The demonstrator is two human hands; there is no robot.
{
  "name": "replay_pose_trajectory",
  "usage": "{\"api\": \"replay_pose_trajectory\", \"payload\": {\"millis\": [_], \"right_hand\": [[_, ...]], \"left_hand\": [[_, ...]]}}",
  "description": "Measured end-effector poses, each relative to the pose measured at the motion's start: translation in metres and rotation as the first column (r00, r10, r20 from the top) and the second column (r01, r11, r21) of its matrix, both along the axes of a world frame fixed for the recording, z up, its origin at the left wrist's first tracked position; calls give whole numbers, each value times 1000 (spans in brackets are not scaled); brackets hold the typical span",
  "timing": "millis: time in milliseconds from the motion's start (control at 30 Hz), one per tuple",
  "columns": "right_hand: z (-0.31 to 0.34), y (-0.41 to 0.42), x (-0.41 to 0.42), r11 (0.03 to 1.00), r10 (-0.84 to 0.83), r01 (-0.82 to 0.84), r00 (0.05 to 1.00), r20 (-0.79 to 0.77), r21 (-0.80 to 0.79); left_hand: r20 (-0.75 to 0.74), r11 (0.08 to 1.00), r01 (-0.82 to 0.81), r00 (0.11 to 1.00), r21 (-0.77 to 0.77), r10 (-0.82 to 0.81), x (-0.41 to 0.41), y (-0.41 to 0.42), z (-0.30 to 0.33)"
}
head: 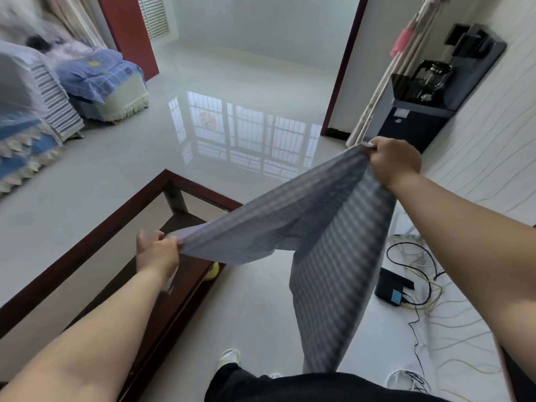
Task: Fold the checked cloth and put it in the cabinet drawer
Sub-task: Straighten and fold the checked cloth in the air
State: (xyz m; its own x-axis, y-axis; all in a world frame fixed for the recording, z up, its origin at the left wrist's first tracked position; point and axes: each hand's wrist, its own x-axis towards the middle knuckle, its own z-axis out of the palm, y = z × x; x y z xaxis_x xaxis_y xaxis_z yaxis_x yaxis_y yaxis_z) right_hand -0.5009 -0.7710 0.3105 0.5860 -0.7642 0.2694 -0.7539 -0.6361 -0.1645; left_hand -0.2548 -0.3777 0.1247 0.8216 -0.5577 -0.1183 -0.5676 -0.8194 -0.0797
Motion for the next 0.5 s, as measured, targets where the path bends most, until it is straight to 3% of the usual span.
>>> {"api": "replay_pose_trajectory", "payload": {"millis": [100,233,333,400,500], "right_hand": [[-8,3,-4,996,88,-89,996,-32,-1],[-13,16,-4,979,202,-200,975,-92,37],[-16,28,0,953,291,-303,925,-244,-13],[-14,35,3,936,340,-351,869,-360,37],[-14,50,3,868,476,-496,824,-307,17]], "left_hand": [[-32,960,-3,999,279,12,16,12,-1],[-81,862,-12,995,507,62,10,9,6],[-149,828,-103,965,551,218,6,12,8],[-169,816,-153,941,558,292,6,17,4],[-177,803,-216,913,555,368,5,26,-5]]}}
